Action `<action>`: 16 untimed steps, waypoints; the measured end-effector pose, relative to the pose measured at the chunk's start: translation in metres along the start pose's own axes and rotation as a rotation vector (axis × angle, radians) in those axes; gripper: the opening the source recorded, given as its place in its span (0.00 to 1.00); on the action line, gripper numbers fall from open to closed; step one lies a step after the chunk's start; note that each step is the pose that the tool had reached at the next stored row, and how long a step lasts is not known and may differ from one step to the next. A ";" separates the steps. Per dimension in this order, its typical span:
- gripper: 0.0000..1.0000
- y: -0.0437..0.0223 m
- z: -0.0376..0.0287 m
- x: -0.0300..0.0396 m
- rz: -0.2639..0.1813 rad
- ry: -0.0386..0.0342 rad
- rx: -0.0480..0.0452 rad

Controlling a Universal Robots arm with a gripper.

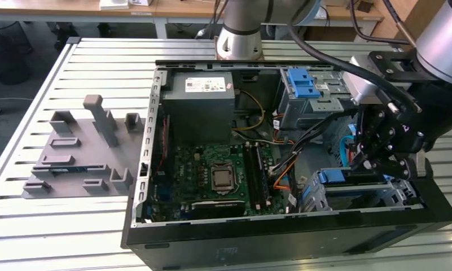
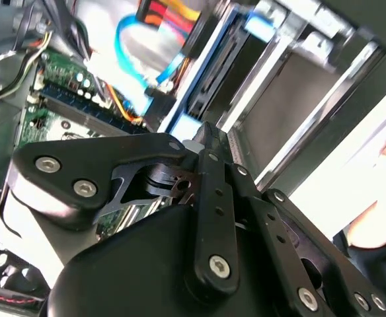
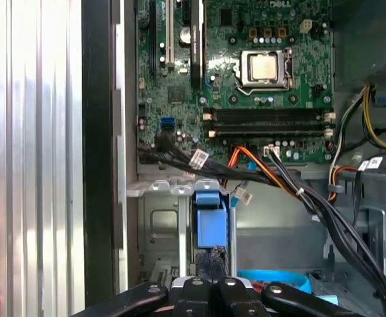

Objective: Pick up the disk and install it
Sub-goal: 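Insert the first disk wire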

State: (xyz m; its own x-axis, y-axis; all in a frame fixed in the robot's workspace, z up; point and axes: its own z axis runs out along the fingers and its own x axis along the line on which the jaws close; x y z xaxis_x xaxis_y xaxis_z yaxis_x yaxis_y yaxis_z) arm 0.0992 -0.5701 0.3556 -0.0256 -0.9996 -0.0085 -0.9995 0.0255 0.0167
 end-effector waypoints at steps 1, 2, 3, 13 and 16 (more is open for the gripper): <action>0.11 -0.0042 -0.0001 -0.0001 0.000 0.0000 -0.0001; 0.11 -0.0078 -0.0001 -0.0002 0.000 0.0000 -0.0001; 0.11 -0.0112 -0.0001 -0.0003 0.000 0.0000 -0.0001; 0.11 -0.0175 -0.0090 -0.0019 0.000 -0.0002 0.0013; 0.11 -0.0232 -0.0092 -0.0046 0.000 -0.0002 0.0013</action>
State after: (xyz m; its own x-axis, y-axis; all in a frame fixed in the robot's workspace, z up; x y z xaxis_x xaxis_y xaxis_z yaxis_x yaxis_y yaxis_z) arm 0.1227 -0.5661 0.3644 -0.0257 -0.9996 -0.0087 -0.9996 0.0255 0.0153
